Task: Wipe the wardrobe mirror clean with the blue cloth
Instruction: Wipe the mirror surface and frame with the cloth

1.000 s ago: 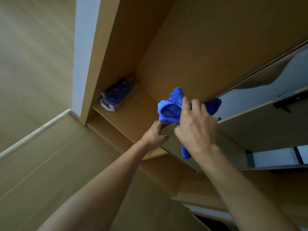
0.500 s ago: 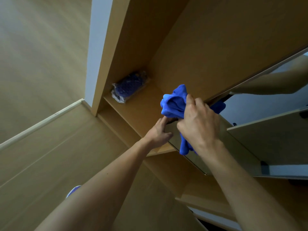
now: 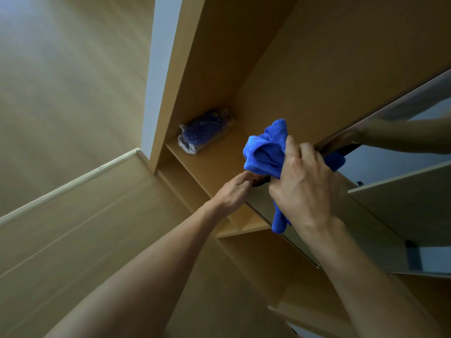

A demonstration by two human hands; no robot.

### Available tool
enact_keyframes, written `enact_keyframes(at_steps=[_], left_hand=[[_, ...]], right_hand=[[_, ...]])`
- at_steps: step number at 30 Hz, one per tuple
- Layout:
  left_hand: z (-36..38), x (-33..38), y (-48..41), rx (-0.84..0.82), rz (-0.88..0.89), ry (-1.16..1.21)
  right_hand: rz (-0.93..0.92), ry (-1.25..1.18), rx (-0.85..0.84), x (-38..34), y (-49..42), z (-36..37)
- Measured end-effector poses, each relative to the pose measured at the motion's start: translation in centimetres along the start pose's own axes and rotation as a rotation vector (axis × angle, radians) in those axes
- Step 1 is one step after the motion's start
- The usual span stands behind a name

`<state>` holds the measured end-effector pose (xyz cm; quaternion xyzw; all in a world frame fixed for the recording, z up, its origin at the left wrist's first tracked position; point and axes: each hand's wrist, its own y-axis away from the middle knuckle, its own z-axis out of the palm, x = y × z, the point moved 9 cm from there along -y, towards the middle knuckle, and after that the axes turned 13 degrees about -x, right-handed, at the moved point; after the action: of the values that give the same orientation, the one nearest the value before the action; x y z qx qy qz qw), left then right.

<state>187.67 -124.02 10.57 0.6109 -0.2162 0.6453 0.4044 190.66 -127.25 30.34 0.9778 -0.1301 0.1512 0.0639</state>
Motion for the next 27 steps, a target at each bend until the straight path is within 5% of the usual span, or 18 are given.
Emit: enact_keyframes(at_steps=[9,14,19,27], left_hand=[[-1.5,2.4,0.4,-0.006,-0.128,0.267],[-3.1,7.2,0.4,0.102,-0.008,0.325],[-4.7,15.9,0.8,0.100,0.164,-0.091],[0.4,21.6,-0.3,-0.190,0.234,-0.565]], right_hand=[[-0.002,0.077,-0.019,0.0,-0.7,0.7],[-0.003,0.089,-0.065,0.2,-1.8,0.0],[-0.003,0.083,-0.103,0.0,-1.6,0.0],[0.004,0.178,-0.163,-0.3,-1.1,0.7]])
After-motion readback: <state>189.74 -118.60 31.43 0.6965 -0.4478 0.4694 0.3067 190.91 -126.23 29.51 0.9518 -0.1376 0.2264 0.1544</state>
